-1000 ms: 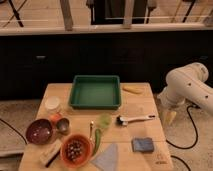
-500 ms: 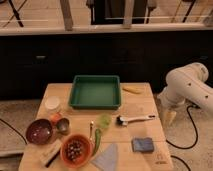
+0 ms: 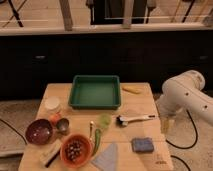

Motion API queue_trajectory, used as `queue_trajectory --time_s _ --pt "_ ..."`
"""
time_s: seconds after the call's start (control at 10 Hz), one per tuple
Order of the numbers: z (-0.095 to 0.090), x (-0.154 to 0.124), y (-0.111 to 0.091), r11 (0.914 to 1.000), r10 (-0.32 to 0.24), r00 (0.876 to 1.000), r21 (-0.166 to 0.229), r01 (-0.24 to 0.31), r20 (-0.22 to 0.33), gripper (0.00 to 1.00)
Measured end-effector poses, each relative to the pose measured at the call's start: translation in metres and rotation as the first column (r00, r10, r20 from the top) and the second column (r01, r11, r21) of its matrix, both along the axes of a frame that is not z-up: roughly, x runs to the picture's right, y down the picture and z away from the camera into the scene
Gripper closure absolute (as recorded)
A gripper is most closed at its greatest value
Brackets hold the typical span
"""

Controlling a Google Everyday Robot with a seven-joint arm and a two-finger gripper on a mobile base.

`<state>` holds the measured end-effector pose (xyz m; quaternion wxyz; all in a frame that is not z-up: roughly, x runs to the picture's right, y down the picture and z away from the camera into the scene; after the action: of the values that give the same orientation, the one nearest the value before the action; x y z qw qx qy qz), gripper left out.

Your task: Wipe tray with sponge

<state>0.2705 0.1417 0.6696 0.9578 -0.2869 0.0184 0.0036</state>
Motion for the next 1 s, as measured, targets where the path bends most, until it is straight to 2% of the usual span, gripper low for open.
queue_trajectory --time_s 0.2,0.4,1.0 --pt "-0.005 -0.006 0.018 0.9998 -0.018 1.0 -0.008 0.018 0.017 0.2" --pt "-0.007 -0.011 0.027 0.9994 -0.031 0.999 -0.013 0.032 0.028 0.2" --pt "0.0 -0.019 0.054 0.9981 -0.052 0.996 -0.03 0.054 0.068 0.2"
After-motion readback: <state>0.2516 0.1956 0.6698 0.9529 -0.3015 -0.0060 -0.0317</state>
